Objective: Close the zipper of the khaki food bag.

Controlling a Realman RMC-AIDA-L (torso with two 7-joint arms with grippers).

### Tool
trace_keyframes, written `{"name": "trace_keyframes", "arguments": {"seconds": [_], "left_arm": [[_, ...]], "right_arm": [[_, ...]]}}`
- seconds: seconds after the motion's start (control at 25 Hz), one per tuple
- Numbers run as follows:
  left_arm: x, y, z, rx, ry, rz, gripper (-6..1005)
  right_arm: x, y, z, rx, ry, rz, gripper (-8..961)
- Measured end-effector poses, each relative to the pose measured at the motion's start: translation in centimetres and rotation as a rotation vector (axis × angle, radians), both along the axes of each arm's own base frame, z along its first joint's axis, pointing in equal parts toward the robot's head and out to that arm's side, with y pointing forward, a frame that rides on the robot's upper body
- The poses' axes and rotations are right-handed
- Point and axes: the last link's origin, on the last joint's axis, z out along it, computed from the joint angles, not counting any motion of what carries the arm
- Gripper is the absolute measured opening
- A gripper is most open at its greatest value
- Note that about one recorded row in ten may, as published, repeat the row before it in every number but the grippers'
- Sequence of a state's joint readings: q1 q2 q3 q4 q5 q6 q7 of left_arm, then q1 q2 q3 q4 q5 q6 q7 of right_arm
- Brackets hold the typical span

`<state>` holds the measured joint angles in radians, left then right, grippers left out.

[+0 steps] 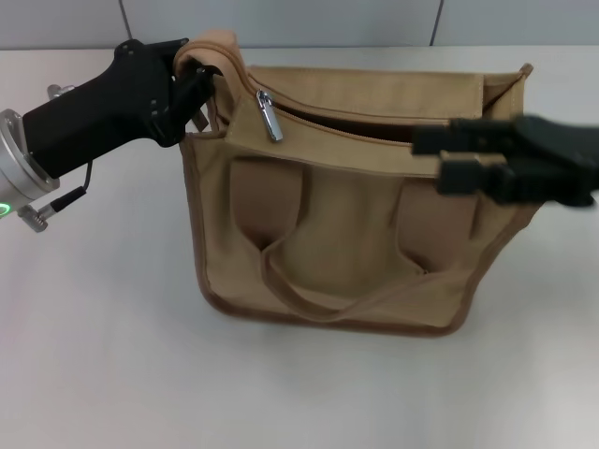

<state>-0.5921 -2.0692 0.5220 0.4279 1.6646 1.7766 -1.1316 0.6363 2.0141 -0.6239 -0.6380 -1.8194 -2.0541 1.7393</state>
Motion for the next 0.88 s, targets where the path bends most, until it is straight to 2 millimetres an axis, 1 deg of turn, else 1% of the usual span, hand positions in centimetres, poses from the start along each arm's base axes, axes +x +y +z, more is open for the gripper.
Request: {"name": "trace_keyframes", "arguments": {"seconds": [0.04, 0.08, 0.12, 0.16, 0.2, 0.24, 0.32, 0.36, 0.4, 0.52, 0.56, 0.6, 0.64, 0.72, 0.76, 0.88], "left_arm": [[0.0, 0.0, 0.0, -0.001, -0.001, -0.001, -1], [0.0, -0.1, 0.0, -0.002, -0.001, -0.002, -1], [0.0, -0.1, 0.0, -0.003, -0.003, -0.004, -1], [0.0, -0.2, 0.0, -0.004, -0.005, -0.006, -1], [0.0, -0.2, 0.0, -0.004, -0.005, -0.006, -1], [0.0, -0.3, 0.0, -0.005, -0.006, -0.007, -1], [-0.1, -0.5, 0.0, -0.007, -0.01, -0.009, -1], [-0.1, -0.6, 0.0, -0.008, -0.011, -0.011, -1], [-0.1, -0.6, 0.0, -0.008, -0.011, -0.011, -1], [-0.1, -0.6, 0.0, -0.009, -0.013, -0.011, 0], [-0.1, -0.6, -0.1, -0.01, -0.014, -0.011, 0], [-0.1, -0.6, -0.1, -0.01, -0.014, -0.011, 0], [-0.1, -0.7, -0.2, -0.014, -0.02, -0.008, 1], [-0.1, -0.7, -0.3, -0.016, -0.022, -0.008, 1], [0.0, -0.6, -0.3, -0.016, -0.022, -0.01, 1], [0.0, -0.6, -0.3, -0.016, -0.022, -0.012, 2]], "right_arm": [[-0.9, 1.0, -0.4, 0.005, -0.03, 0.002, 575], [-1.4, 1.5, -0.6, 0.004, -0.048, 0.008, 574], [-1.4, 1.5, -0.6, 0.004, -0.048, 0.008, 573], [-2.0, 2.3, -1.1, 0.002, -0.076, 0.007, 571], [-2.0, 2.3, -1.1, 0.002, -0.076, 0.007, 570], [-2.4, 2.7, -1.3, 0.0, -0.09, 0.001, 569], [-3.1, 3.6, -2.0, -0.003, -0.122, -0.023, 566], [-3.6, 4.2, -2.6, -0.012, -0.155, -0.04, 560], [-3.6, 4.2, -2.6, -0.012, -0.155, -0.04, 553], [-4.6, 4.9, -3.6, -0.024, -0.209, -0.04, 534], [-5.2, 5.0, -4.1, -0.031, -0.235, -0.032, 528], [-5.2, 5.0, -4.1, -0.031, -0.235, -0.032, 521], [-5.8, 5.2, -4.5, -0.034, -0.257, -0.03, 515], [-6.0, 5.2, -4.7, -0.036, -0.267, -0.03, 502], [-6.4, 5.3, -5.0, -0.034, -0.293, -0.028, 496], [-6.8, 5.4, -5.2, -0.036, -0.312, -0.025, 493]]}}
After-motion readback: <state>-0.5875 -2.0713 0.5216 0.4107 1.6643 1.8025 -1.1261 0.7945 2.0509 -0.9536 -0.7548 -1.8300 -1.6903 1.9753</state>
